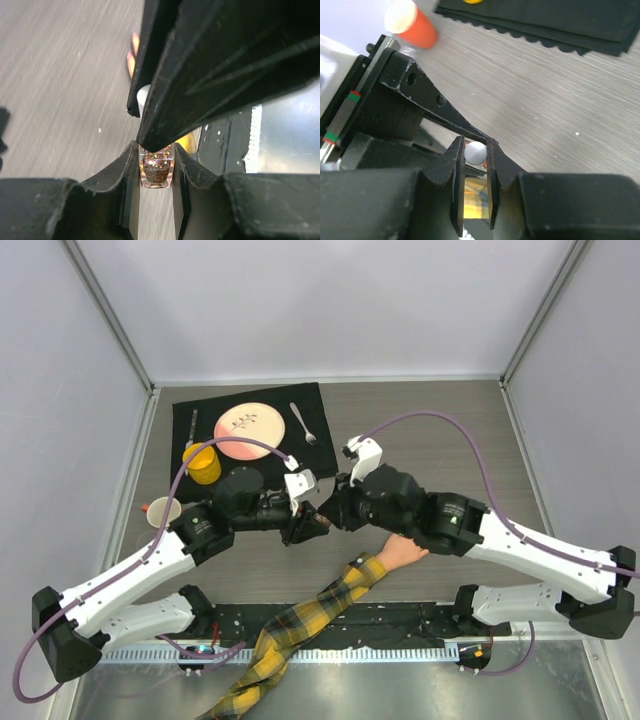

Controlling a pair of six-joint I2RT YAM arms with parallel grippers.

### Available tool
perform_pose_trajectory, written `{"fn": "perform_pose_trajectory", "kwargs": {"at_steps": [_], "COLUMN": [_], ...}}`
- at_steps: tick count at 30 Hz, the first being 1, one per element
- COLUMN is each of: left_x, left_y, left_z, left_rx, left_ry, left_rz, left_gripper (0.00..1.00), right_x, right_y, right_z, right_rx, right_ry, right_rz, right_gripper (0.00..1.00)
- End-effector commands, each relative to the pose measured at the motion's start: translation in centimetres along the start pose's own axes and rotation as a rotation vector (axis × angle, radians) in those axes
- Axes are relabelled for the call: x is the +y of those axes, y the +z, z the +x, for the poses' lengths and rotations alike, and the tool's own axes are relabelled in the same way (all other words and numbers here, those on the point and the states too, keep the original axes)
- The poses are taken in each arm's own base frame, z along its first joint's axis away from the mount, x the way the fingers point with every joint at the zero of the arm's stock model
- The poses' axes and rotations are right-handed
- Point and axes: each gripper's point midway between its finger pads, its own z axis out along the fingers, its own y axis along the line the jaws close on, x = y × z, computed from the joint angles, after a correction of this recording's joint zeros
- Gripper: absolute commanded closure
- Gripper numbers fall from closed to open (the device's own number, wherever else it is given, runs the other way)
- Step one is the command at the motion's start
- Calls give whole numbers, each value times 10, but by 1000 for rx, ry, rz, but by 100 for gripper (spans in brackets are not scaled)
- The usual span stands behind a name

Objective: Paint the nails

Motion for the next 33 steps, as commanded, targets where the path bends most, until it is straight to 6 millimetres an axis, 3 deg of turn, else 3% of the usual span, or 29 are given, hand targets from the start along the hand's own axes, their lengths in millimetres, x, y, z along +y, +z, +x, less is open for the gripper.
{"fn": "perform_pose_trajectory", "kwargs": {"at_steps": [1,5,13,15,19,23,28,33], "left_x": [6,2,-21,-26,-38,-57,-93,-105], "left_y": [-10,-8,-5,-5,-6,-10,-27,-32], "left_z": [-78,-78,-66,-66,-65,-67,-64,-59], "left_rx": [-282,-275,-207,-204,-199,-200,-169,-120], "left_ry": [112,110,118,121,127,122,101,54], "left_rz": [-63,-34,109,140,212,332,601,713], "left_gripper": [100,100,100,100,100,100,100,100], "right_x": [10,8,12,13,19,23,52,50], "right_y": [18,5,-41,-55,-81,-98,-96,-86], "right_z": [28,5,-37,-44,-56,-55,-34,-34], "right_rx": [56,-1,-105,-122,-152,-162,-52,24], "right_ry": [16,23,14,-2,-61,-171,-348,-351], "right_rz": [82,112,59,28,-49,-134,-374,-503], "right_gripper": [99,90,54,48,23,6,4,19]}}
